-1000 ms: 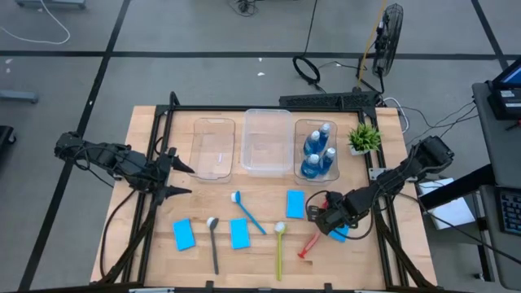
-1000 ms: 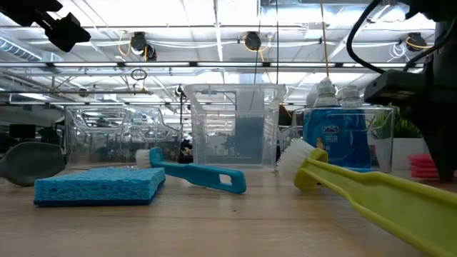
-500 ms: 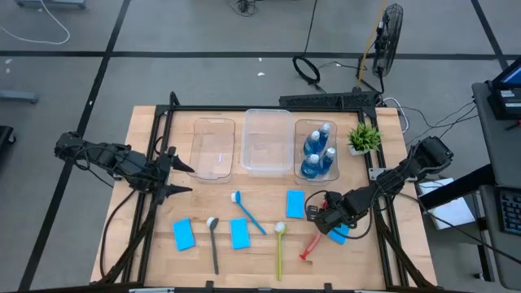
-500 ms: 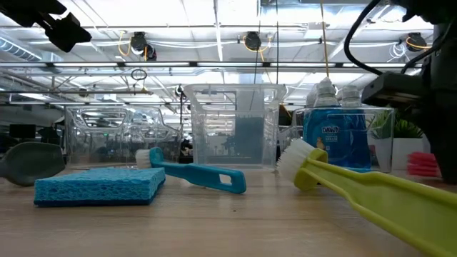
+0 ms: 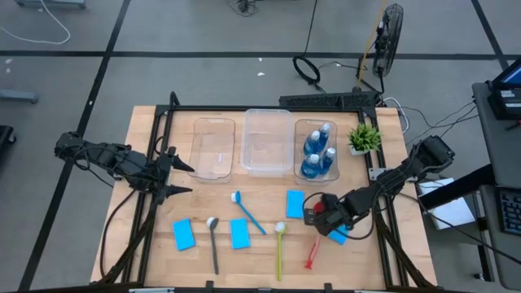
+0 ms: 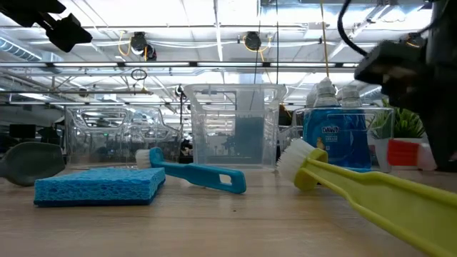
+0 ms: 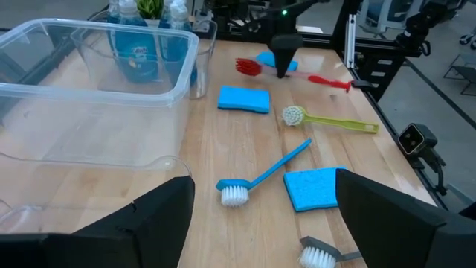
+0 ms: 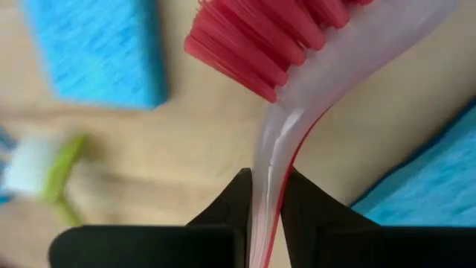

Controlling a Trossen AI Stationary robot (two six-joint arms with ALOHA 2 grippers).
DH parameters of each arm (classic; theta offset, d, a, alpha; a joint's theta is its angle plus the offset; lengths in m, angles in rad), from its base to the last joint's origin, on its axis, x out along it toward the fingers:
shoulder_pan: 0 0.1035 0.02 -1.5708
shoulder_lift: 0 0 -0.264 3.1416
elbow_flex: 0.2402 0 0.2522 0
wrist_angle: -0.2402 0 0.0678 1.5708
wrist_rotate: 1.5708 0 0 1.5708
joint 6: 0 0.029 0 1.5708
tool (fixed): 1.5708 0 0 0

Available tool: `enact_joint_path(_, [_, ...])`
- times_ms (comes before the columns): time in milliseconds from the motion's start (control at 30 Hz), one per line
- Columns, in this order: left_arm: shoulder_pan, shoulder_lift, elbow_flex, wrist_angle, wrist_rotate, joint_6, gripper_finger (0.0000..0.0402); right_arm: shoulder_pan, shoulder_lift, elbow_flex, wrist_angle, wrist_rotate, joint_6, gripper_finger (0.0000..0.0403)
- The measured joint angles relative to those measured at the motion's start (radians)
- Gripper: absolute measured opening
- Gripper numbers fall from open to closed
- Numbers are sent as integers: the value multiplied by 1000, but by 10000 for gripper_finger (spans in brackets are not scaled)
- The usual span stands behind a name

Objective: Pick & Place Kitchen Sink Supplies
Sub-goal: Put the red dishwashing brush into the middle transparent bin

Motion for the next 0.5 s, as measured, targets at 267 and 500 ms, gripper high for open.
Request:
enact_joint_path(267, [0,0,0,0,0,-2,304,8,-12,137,9,1,-79,35])
enact_joint_path(500, [0,0,0,0,0,-1,306,4,-13,262,11,56,-274,35])
